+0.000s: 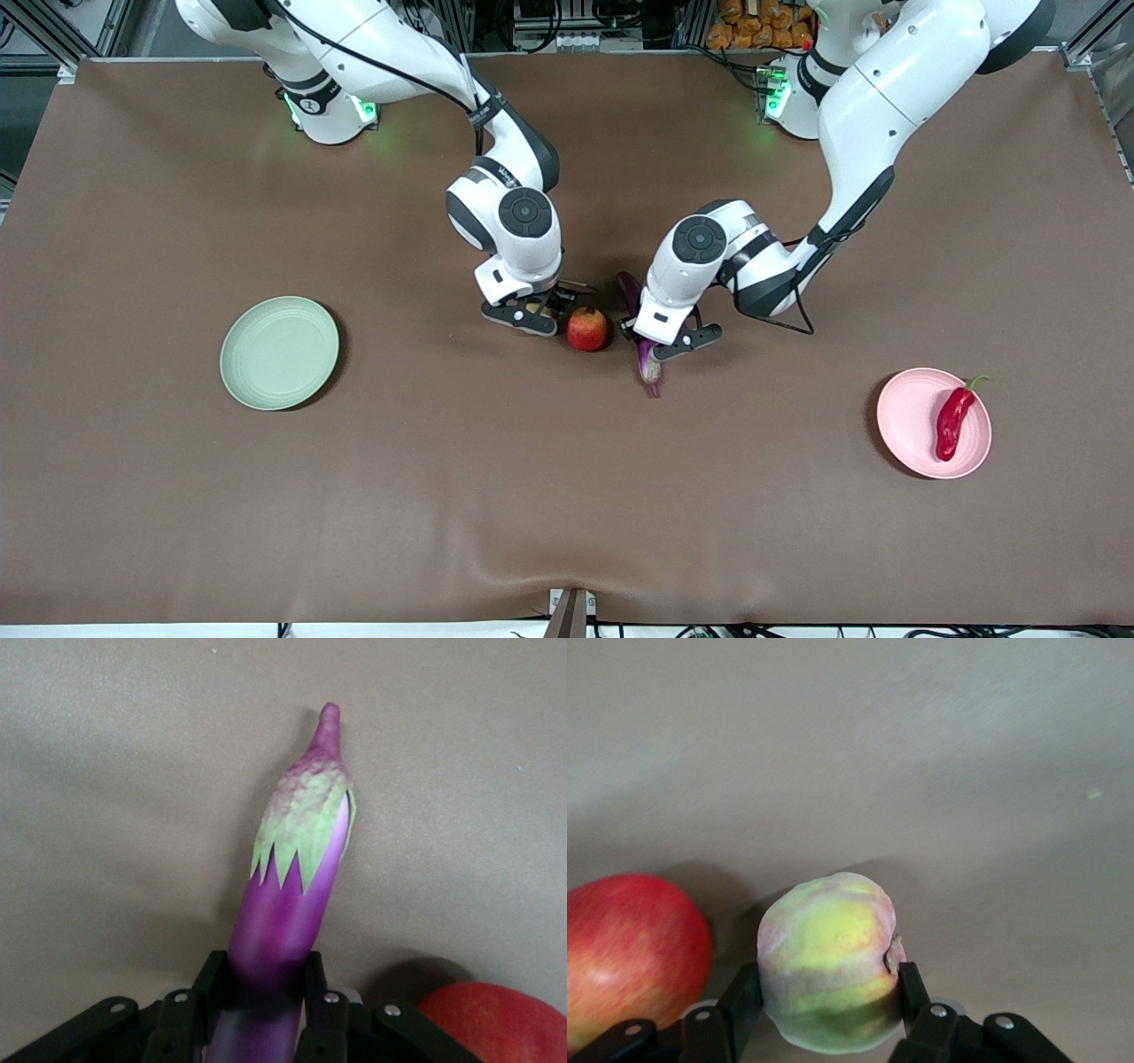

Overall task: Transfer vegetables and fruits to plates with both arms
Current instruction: 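Carry the peach toward the green plate while the left gripper carries the eggplant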

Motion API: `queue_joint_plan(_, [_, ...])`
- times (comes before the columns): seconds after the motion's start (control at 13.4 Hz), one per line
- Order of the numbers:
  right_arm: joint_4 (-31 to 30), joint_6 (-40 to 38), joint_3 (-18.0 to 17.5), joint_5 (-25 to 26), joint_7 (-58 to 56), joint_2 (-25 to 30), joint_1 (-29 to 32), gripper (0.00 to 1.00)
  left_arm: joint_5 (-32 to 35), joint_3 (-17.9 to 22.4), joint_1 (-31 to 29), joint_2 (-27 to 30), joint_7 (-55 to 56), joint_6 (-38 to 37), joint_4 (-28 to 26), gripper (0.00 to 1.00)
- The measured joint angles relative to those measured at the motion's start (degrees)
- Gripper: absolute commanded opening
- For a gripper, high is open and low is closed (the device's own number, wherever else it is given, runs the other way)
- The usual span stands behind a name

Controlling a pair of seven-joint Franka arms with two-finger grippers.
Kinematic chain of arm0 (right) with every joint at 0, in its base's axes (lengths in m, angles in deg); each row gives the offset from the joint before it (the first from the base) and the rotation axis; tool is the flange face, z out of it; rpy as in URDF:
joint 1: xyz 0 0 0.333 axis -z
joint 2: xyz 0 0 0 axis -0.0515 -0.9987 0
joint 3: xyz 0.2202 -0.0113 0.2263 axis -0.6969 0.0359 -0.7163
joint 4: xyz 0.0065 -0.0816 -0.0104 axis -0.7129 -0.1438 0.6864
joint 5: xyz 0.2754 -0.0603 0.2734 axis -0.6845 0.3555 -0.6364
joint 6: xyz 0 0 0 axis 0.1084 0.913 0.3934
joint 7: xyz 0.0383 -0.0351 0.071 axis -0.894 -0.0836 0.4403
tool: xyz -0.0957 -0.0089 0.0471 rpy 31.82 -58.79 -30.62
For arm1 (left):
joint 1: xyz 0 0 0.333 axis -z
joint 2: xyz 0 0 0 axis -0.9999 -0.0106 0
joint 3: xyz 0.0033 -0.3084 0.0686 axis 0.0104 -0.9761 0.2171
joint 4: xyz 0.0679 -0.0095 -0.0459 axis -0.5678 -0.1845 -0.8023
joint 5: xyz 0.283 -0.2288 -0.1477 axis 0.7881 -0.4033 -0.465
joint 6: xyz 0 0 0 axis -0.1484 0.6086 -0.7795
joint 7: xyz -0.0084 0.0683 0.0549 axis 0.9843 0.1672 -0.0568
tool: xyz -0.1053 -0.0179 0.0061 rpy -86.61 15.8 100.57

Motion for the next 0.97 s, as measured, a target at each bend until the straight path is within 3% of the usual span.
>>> queue_joint_plan(0.22, [1.90,-9.70,0.49,0.09,-5.77,4.47,4.27,0.00,1.86,0.54,-0.58,0.29,-2.25,0.04,0.78,0.00])
queue_joint_plan(0.37, [1.88,-12.81,0.64,0.09,-12.81,7.92,9.65,0.00,1.97,0.33,-4.30,1.83,-7.82,-0.11,1.58,0.00])
queue_joint_plan(0.82, [1.01,-18.07,0.92,0.10,-40.33,9.32,27.63,0.00,2.06,-12.00,-30.70,6.71,-34.12,-11.43,2.27,0.00])
queue_joint_plan(0.97, [-0.71,-18.24,0.93,0.11,-49.53,9.34,33.61,0.00,2.06,-14.30,-38.46,7.29,-44.63,-12.27,2.51,0.00])
